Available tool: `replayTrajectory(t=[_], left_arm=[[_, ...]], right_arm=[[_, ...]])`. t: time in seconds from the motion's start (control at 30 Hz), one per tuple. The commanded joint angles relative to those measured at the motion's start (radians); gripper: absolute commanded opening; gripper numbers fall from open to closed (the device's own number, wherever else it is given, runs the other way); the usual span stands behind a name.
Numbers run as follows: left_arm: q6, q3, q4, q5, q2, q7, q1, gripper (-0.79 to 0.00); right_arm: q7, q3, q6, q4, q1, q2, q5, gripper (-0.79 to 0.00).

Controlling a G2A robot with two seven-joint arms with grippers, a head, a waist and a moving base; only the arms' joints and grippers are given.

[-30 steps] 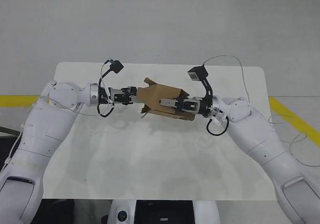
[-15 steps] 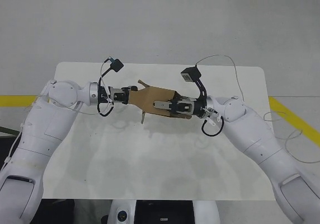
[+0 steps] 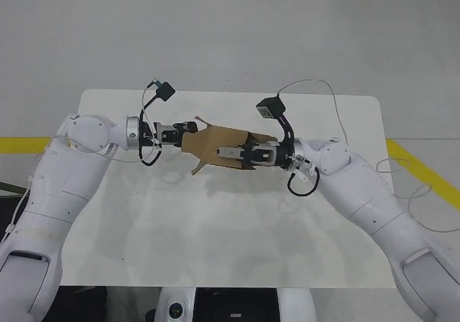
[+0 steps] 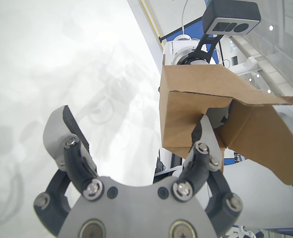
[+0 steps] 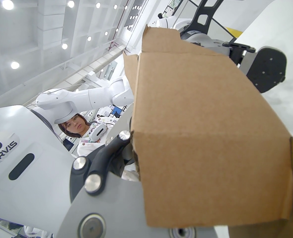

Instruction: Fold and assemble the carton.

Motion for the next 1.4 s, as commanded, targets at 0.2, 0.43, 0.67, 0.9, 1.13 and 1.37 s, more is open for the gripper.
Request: replayTrajectory(t=[0.2,0.43,0.67,0.9,1.13,1.37], left_arm=[[-0.002,0.002,0.002,-0.004,-0.001,-0.005,-0.002,0.000],[-0.002,-0.014,0.013,0.000,0.004,0.002,-0.001,0.000],[-0.010,-0.020,0.018,0.045,0.012,0.004,0.019,0.000],[-0.019,-0.009,-0.017,0.056,0.014,-0.017,0.033,0.000],[-0.011,-0.011,-0.034,0.025,0.014,-0.022,0.033,0.000],[-0.004,-0.019,-0.020,0.022,0.015,-0.008,0.022,0.000]], right_arm=[[-0.005,-0.010,-0.005,0.006,0.007,-0.001,0.009,-0.785],[-0.025,0.003,-0.025,0.032,0.013,0.003,0.011,-0.785],[-0.061,0.036,-0.061,0.073,0.014,0.008,0.008,-0.785],[-0.085,0.052,-0.085,0.107,0.016,-0.001,-0.012,-0.785],[-0.087,0.047,-0.086,0.127,0.024,-0.023,-0.037,-0.785],[-0.059,0.026,-0.058,0.112,0.030,-0.041,-0.065,-0.785]])
